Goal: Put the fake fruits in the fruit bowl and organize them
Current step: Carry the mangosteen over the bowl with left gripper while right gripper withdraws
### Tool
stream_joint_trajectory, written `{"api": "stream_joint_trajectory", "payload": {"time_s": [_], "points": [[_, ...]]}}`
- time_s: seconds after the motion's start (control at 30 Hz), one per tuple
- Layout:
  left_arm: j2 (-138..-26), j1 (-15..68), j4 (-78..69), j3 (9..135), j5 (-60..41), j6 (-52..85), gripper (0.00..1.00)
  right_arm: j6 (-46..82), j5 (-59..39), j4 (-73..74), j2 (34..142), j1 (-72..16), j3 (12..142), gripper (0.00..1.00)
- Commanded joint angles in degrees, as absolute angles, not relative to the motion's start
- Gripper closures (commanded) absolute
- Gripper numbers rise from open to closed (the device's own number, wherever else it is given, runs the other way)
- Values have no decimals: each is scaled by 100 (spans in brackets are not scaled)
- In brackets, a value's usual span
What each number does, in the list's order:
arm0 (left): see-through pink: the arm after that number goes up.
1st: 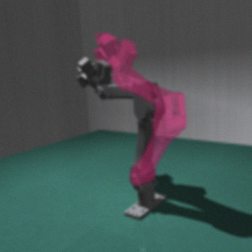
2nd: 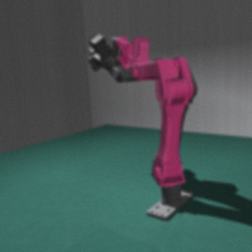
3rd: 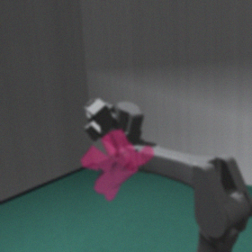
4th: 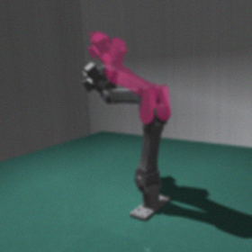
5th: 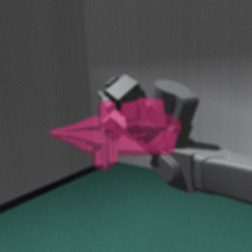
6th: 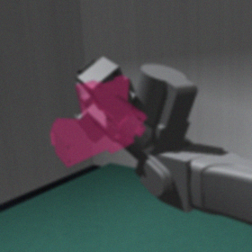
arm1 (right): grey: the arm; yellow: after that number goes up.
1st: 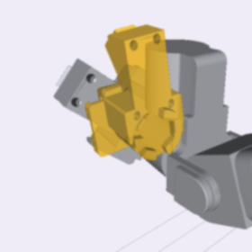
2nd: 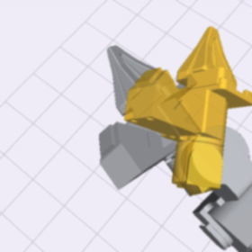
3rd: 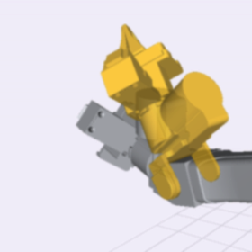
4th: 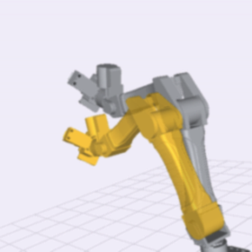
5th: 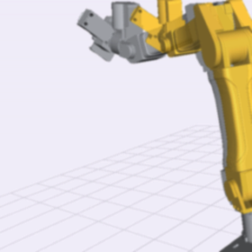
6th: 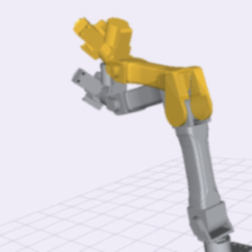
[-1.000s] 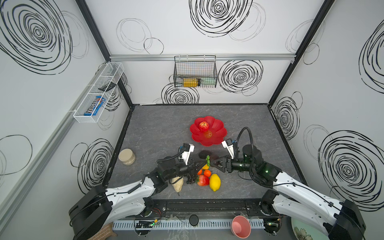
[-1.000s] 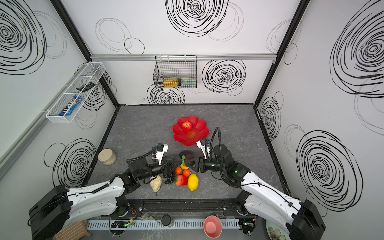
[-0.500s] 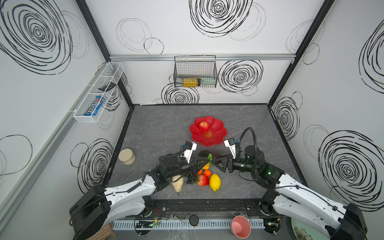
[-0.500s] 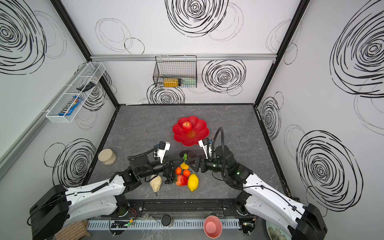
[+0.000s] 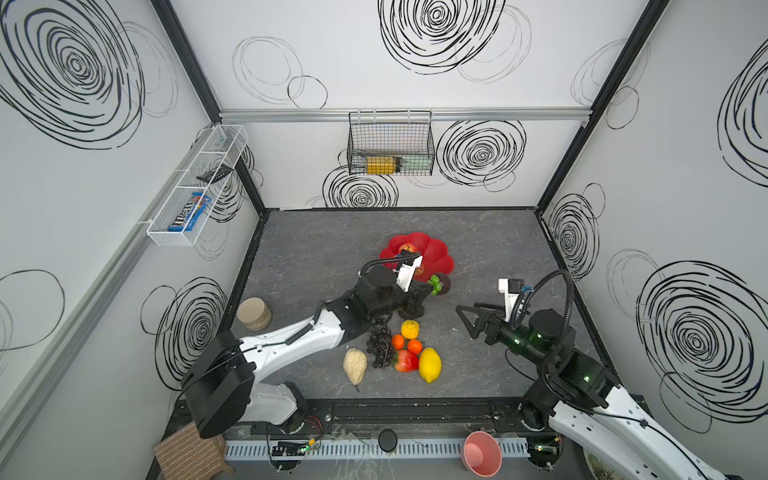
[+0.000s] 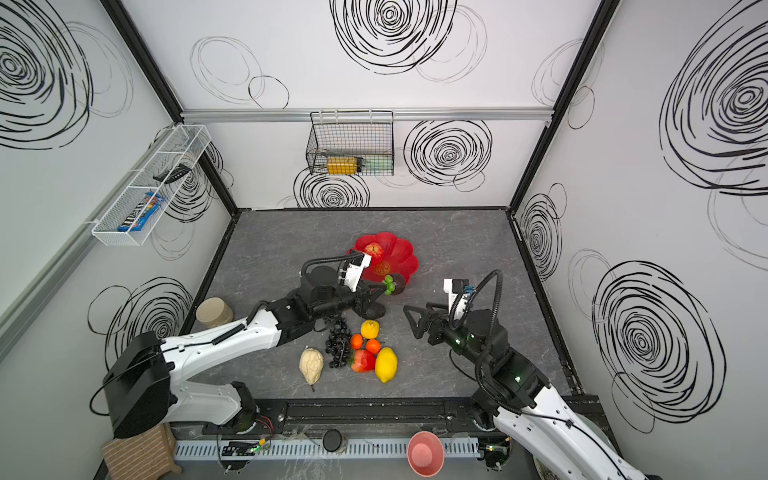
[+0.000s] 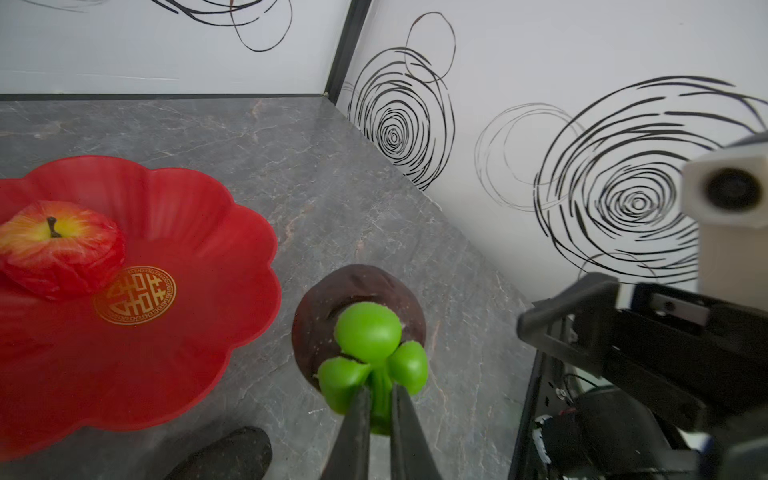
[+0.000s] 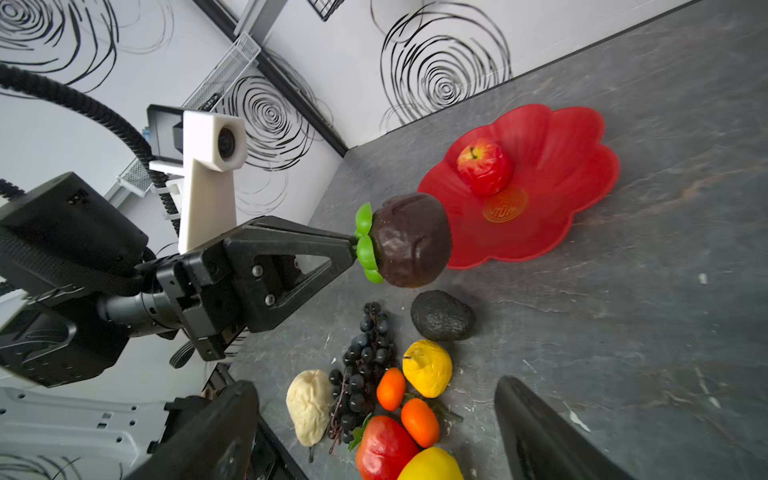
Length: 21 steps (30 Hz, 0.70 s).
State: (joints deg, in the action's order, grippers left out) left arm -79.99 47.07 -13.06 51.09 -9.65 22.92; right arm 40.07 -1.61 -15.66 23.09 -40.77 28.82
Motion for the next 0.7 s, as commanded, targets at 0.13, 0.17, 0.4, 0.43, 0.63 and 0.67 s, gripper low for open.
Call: {"api": "stream_joint_trajectory", "payload": {"time_s": [0.13, 0.17, 0.4, 0.43, 0.63, 0.67], "points": [[-9375, 4591, 425, 6920, 66, 1490, 93, 4113, 518, -2302, 1807, -4043, 2858, 7], [-9572, 4557, 620, 7164, 86, 1468, 94, 4113, 488, -2308, 1805, -4036, 2845, 7], [-10956, 4288, 1976, 8916, 329, 1414, 94, 4131, 332, -2340, 1785, -4034, 2720, 7], [-11176, 4255, 2206, 9200, 368, 1427, 94, 4123, 282, -2306, 1777, -4034, 2679, 6], [-12224, 4192, 3073, 10511, 671, 1301, 94, 4078, 46, -2254, 1798, -4026, 2602, 6], [-12334, 4183, 3152, 10649, 729, 1292, 93, 4078, 52, -2263, 1788, -4025, 2597, 6]]}}
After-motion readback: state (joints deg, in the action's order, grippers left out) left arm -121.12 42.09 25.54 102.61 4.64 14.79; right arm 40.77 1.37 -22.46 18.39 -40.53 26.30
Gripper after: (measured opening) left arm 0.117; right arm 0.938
